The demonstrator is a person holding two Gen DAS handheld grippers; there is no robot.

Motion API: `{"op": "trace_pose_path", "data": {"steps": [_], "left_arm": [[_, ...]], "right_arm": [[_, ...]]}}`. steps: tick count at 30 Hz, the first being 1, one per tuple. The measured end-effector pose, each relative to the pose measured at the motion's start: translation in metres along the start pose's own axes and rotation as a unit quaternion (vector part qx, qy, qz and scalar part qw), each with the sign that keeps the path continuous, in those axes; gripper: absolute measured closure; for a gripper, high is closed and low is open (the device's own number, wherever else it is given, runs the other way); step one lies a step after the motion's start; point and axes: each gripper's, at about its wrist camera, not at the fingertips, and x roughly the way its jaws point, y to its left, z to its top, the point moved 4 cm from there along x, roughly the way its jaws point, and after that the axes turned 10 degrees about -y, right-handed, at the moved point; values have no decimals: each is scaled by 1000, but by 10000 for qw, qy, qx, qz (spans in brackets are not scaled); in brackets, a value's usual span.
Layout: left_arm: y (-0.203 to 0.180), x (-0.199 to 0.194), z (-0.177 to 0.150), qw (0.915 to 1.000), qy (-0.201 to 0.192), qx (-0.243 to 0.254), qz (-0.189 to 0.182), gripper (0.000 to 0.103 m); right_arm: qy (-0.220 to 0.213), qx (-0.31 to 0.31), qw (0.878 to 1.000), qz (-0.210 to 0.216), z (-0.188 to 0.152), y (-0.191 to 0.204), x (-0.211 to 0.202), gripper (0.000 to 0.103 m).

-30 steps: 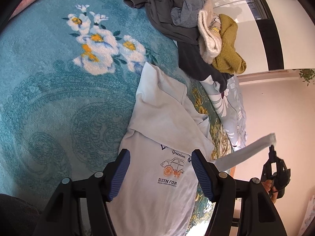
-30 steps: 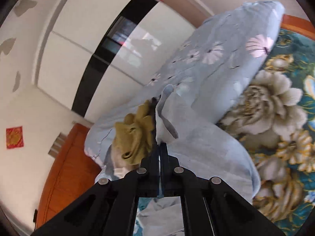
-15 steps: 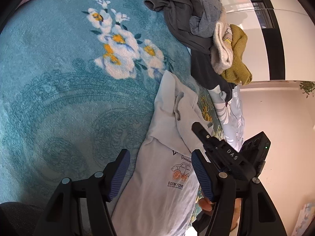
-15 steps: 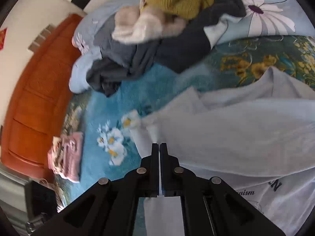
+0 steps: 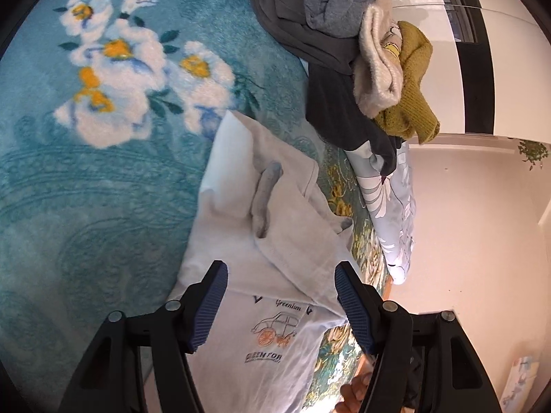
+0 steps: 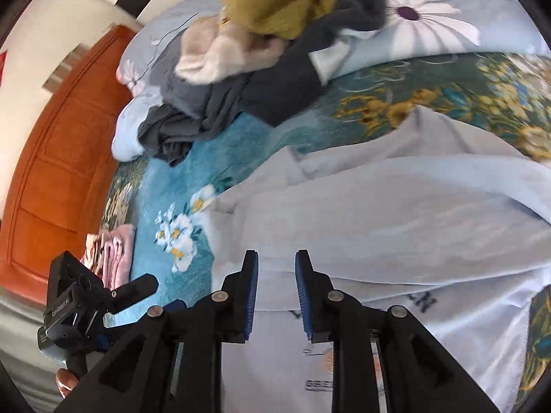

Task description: Fold clothes

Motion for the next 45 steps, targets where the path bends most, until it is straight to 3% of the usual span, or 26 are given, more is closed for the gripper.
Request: {"op": "trace_pose_path", "data": {"steps": [5, 9, 12, 13, 14, 15, 20, 22, 25, 28, 30, 32, 35, 37, 42, 43, 44, 45], "left_arm": [[-2, 35, 6, 9983, 159, 234, 505, 36], [-13, 42, 7, 9984, 133, 466, 276, 42], [-20, 49, 6, 9956, 146, 796, 478, 77], [-19, 50, 6, 9941, 114, 888, 615, 96], [-19, 50, 7, 9923, 83, 980, 752, 101], [-19, 50, 8, 9903, 50, 1071, 884, 101], [-32, 22, 12, 9859, -317, 1482, 712, 103], [-32, 17, 14, 9859, -314, 1485, 699, 103], [-28, 17, 15, 9869, -312, 1412, 712, 103], [-14, 17, 17, 9908, -214, 1085, 775, 101], [-5, 18, 18, 9943, -165, 759, 726, 93], [2, 19, 18, 9965, -165, 447, 686, 60], [-3, 20, 17, 9988, -215, 290, 342, 52], [-9, 28, 13, 9980, -85, 481, 409, 48], [-17, 43, 5, 9924, 82, 1014, 687, 50], [-17, 45, 3, 9907, 92, 1112, 782, 59], [-17, 47, 3, 9886, 70, 1227, 869, 82], [-17, 48, 3, 9863, 48, 1342, 956, 91]], "right_arm": [[-294, 895, 9953, -225, -9, -62, -45, 80], [-457, 1157, 9898, -694, -22, -97, -67, 80], [-509, 1426, 9850, -831, -26, -115, -73, 80], [-526, 1487, 9838, -849, -25, -118, -75, 80], [-560, 1486, 9835, -863, -22, -120, -77, 80], [-602, 1458, 9835, -881, -17, -122, -78, 80], [-879, 1232, 9817, -1157, 20, -138, -86, 79], [-919, 1277, 9791, -1292, 37, -154, -85, 70], [-920, 1694, 9703, -1458, 53, -186, -80, 67], [-879, 2273, 9616, -1261, 54, -207, -76, 67], [-842, 2442, 9587, -1189, 52, -212, -72, 67], [-833, 2543, 9568, -1140, 49, -214, -69, 67], [-805, 2811, 9505, -1051, 41, -217, -64, 67], [-812, 2914, 9479, -1001, 38, -219, -62, 67], [-868, 2997, 9456, -926, 36, -220, -64, 67], [-904, 2976, 9460, -916, 36, -219, -65, 67], [-952, 2954, 9463, -904, 38, -219, -67, 67], [-996, 2949, 9461, -896, 39, -219, -69, 67]]}}
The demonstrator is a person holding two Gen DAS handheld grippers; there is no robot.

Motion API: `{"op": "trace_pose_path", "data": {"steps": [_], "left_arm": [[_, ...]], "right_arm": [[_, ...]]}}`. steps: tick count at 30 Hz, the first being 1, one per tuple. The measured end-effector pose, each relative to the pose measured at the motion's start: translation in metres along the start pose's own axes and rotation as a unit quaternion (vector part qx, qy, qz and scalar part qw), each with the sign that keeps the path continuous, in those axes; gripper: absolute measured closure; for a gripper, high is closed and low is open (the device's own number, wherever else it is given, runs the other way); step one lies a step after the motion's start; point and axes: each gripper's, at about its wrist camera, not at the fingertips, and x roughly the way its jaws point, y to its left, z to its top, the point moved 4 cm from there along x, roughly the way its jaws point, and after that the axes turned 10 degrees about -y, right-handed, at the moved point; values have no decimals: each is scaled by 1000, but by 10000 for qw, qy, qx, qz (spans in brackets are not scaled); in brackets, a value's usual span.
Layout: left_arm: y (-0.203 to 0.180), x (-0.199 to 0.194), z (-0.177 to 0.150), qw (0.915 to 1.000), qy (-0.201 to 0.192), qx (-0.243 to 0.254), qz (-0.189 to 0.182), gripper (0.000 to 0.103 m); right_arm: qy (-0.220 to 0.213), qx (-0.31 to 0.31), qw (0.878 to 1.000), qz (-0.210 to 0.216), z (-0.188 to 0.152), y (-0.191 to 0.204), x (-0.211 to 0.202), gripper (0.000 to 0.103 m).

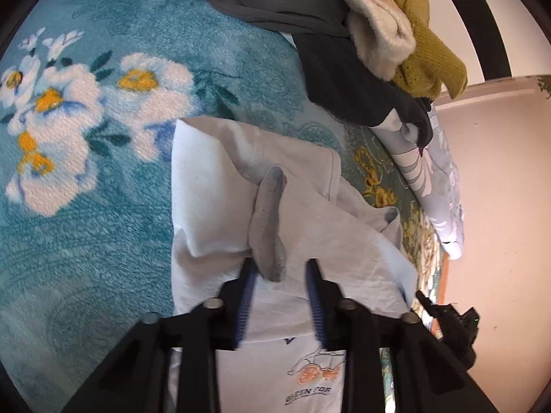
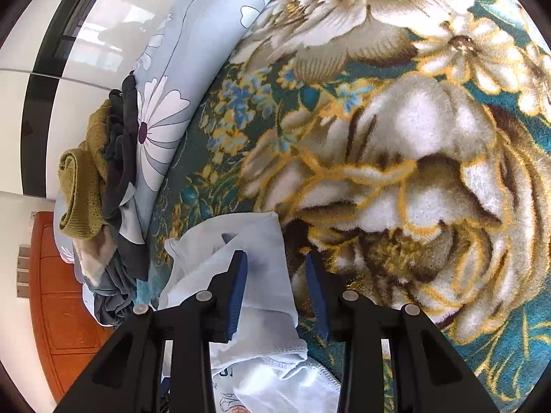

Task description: Fold clothes

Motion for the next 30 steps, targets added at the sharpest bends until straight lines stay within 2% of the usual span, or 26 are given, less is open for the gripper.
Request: {"op": "trace_pose_path", "data": {"steps": [1, 5, 9, 10, 11, 12, 15, 17, 19, 22, 25, 30], "left_arm": [[-1, 1, 0, 9999, -21, 112, 89, 95], [-8, 0, 2, 9995, -131, 298, 17, 98], [-14, -4, 5, 9983, -238, 513, 125, 99], [-16, -7, 6, 9981, -280, 535, 117, 99], [-18, -13, 8, 9977, -367, 569, 77, 99], [-20, -19, 9, 9971, -456, 604, 36, 99], [-28, -53, 13, 9929, -954, 637, -300, 100], [-20, -65, 11, 9914, -1123, 573, -352, 99], [-12, -77, 9, 9896, -1288, 509, -401, 99], [24, -60, -3, 9943, -989, 373, 102, 99], [54, -57, -17, 9959, -890, -53, 149, 99], [40, -66, -19, 9937, -1082, 299, 51, 99]], "right_arm": [[-33, 17, 10000, 21, 1, 0, -1, 67], [84, -145, 9999, -35, 3, 3, 4, 67], [132, -314, 9993, -164, 6, 9, 16, 67], [93, -345, 9991, -217, 7, 11, 18, 70], [79, -385, 9989, -257, 8, 14, 20, 80], [44, -530, 9982, -262, 11, 22, 20, 101], [-163, -1180, 9927, -198, 25, 54, 15, 101], [-230, -1542, 9876, -169, 33, 73, 14, 101], [-187, -1864, 9817, -332, 35, 83, 21, 101], [-17, -2084, 9758, -665, 28, 85, 38, 101], [94, -2234, 9719, -736, 21, 89, 48, 101], [17, -2796, 9563, -861, 9, 111, 50, 101]]}}
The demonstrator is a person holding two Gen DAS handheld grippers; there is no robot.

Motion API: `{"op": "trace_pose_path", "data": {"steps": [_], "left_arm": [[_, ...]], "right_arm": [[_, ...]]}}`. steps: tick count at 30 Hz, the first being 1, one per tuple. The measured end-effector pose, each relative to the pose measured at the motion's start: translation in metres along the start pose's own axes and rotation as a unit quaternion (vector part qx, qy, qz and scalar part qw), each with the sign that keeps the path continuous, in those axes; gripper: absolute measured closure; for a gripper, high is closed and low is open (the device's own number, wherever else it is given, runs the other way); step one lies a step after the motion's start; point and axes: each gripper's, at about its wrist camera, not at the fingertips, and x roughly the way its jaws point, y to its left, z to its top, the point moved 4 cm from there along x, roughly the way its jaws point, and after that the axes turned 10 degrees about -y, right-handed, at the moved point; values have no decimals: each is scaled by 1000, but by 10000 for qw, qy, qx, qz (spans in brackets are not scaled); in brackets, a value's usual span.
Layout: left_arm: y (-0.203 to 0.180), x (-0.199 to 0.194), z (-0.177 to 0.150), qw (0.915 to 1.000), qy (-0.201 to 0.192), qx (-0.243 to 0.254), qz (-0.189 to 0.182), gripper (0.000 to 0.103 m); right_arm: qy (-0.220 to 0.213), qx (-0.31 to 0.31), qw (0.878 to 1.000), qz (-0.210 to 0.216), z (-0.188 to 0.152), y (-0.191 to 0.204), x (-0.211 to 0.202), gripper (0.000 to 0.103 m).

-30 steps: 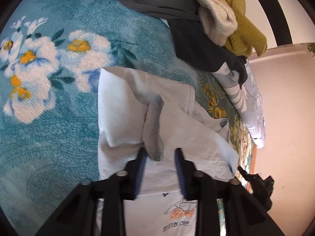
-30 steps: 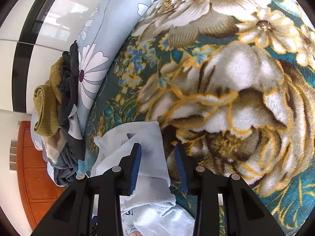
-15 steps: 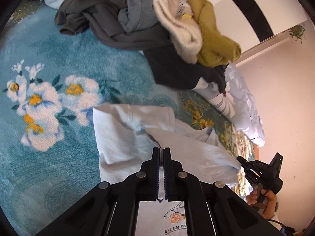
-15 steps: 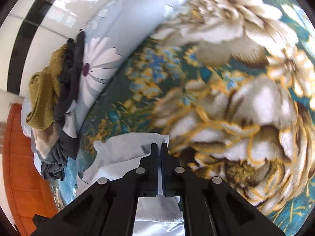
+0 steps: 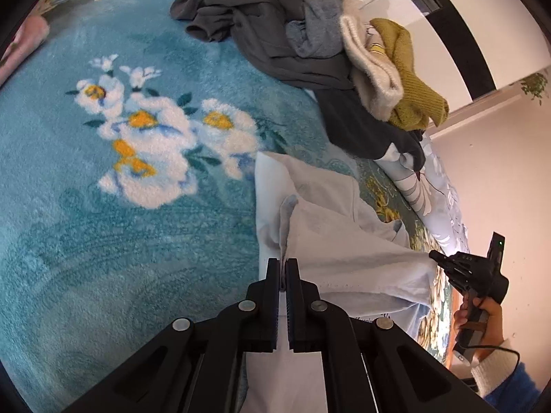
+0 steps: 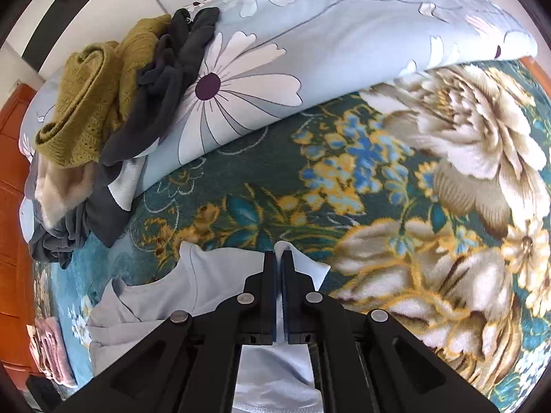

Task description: Fold clothes

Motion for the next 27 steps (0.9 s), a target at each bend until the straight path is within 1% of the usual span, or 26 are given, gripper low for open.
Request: {"op": "trace_pose_path", "data": {"steps": [2, 4, 5, 9, 10, 11, 12, 13, 14, 16, 19, 22, 26, 27], "left_arm": [[-2, 4, -4, 9998, 109, 166, 35, 99], [7, 9, -7, 9996, 262, -109, -29, 99], [11, 12, -8, 9991, 337, -246, -61, 99], [25, 10, -4, 9961, 291, -780, -282, 99], [26, 10, -4, 9956, 297, -839, -308, 99], [27, 10, -4, 9949, 304, -898, -334, 99], [27, 11, -4, 9945, 323, -936, -352, 99], [27, 11, -4, 9940, 341, -974, -370, 99], [26, 12, -5, 9937, 359, -986, -396, 99], [23, 12, -6, 9935, 391, -972, -434, 99], [19, 11, -7, 9939, 407, -905, -477, 99], [19, 9, -6, 9941, 371, -893, -483, 99], [26, 9, -6, 9932, 397, -1013, -410, 99], [27, 10, -7, 9932, 412, -1024, -379, 99]], "right_arm": [[93, -45, 9998, -139, -1, 1, 5, 101], [234, -230, 9989, -322, -8, 3, 12, 101], [281, -265, 9988, -312, -11, 4, 14, 101], [279, -14, 9994, 187, -10, 3, 3, 99], [208, 47, 9994, 281, -8, 1, -5, 95], [105, 95, 9993, 354, -7, -2, -15, 89], [34, 149, 9990, 411, -7, -6, -24, 86], [43, 216, 9988, 433, -11, -12, -31, 83], [92, 290, 9986, 438, -17, -19, -36, 82], [265, 412, 9980, 399, -36, -35, -40, 82], [512, 804, 9938, 577, -63, -50, -38, 82], [576, 1205, 9875, 832, -80, -55, -37, 81], [813, 1376, 9835, 854, -97, -54, -27, 80], [820, 1284, 9853, 765, -97, -53, -27, 84]]}}
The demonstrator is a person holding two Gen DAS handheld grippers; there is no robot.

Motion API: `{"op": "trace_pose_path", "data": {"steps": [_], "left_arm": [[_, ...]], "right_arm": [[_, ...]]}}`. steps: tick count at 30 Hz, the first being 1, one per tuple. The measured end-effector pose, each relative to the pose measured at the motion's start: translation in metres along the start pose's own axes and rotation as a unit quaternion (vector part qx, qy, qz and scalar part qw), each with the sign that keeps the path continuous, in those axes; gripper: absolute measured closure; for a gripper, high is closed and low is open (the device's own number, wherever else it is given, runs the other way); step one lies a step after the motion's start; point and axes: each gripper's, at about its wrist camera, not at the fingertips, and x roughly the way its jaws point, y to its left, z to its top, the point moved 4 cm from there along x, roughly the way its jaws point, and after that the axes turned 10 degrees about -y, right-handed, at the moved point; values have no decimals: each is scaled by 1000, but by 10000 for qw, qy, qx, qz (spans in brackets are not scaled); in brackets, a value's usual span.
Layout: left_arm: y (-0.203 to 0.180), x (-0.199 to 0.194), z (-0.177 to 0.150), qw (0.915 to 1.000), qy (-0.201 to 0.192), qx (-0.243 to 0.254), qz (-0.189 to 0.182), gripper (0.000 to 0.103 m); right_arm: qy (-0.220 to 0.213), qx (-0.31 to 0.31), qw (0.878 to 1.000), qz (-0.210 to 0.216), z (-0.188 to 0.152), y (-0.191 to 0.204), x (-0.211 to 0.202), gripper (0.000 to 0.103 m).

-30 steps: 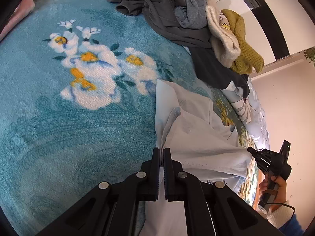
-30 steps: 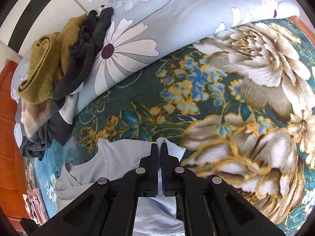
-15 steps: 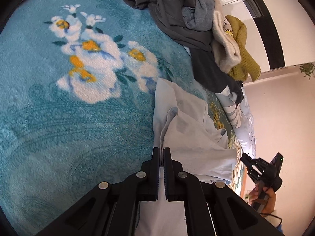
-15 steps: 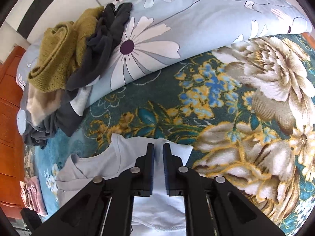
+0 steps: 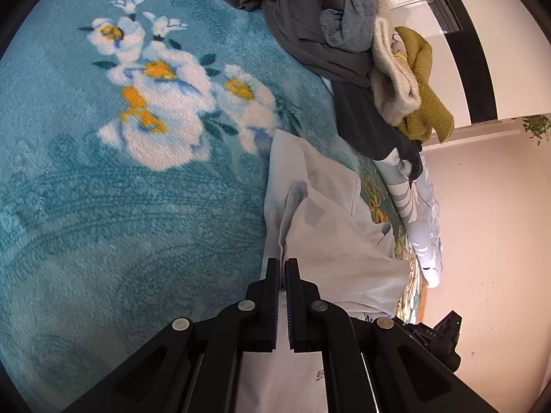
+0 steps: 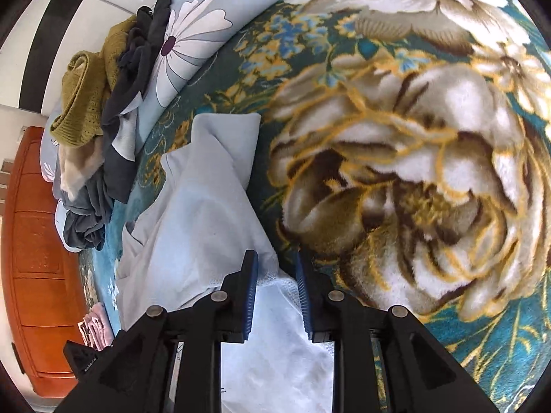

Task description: Fold clothes

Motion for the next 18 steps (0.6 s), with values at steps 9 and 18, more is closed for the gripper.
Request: {"op": "trace_pose_path", "data": {"steps": [9, 18], "left_arm": [[7, 0, -6, 9996, 92, -30, 274, 97], [14, -34, -24, 9981, -73, -427, 434, 78]], "right_arm": [[-196, 27, 9965, -815, 17, -23, -16, 103], [-81, 42, 9984, -558, -21, -28, -52, 103]]}}
